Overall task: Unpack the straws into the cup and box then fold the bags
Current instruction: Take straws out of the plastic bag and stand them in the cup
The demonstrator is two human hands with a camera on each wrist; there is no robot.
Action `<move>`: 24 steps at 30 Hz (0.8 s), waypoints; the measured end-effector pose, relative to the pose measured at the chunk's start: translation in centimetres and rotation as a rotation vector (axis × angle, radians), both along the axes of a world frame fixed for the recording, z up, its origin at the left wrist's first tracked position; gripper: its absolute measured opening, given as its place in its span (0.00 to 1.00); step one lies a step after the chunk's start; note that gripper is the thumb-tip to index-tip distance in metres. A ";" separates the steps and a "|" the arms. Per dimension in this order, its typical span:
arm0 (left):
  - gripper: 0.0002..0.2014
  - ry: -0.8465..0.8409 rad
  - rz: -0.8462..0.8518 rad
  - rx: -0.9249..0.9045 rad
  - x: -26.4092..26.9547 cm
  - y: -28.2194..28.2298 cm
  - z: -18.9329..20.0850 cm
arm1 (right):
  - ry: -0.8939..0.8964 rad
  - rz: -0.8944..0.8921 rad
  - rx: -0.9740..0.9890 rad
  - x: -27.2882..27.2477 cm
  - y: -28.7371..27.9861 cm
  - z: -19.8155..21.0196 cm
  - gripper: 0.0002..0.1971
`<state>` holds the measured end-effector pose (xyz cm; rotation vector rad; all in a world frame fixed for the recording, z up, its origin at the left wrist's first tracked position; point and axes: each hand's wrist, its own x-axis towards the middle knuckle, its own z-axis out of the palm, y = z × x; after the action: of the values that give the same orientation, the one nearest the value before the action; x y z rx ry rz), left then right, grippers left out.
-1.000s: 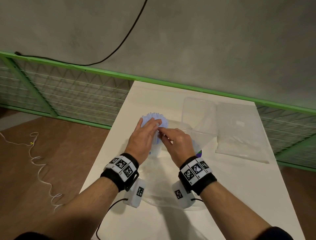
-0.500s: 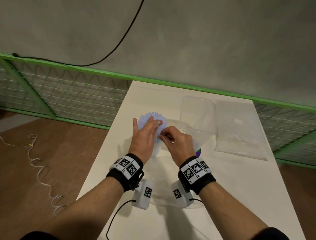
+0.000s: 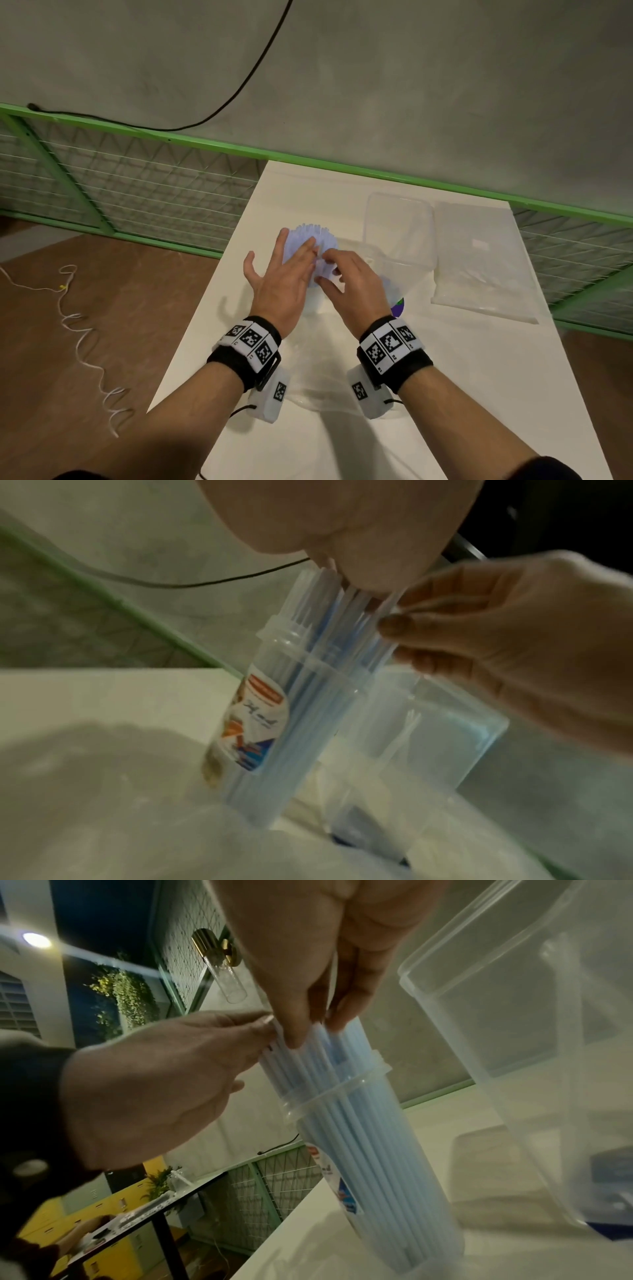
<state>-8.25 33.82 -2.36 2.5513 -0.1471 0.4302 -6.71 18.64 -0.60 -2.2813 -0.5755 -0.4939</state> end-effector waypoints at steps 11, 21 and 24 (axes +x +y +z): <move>0.27 0.069 -0.035 0.292 -1.5 1.3 -0.1 | -0.048 0.018 -0.304 -2.1 0.0 -0.8 0.32; 0.29 0.001 -0.043 0.163 -3.1 0.7 -0.5 | -0.128 0.072 -0.290 -0.2 -0.3 -0.8 0.23; 0.28 -0.019 -0.079 0.235 -4.1 0.6 -1.3 | -0.153 0.071 -0.265 -0.1 -0.9 -1.4 0.21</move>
<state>-12.38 34.42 -3.71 2.7605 -0.3212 0.4287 -6.78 17.78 -1.95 -2.4755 -0.8386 -0.5906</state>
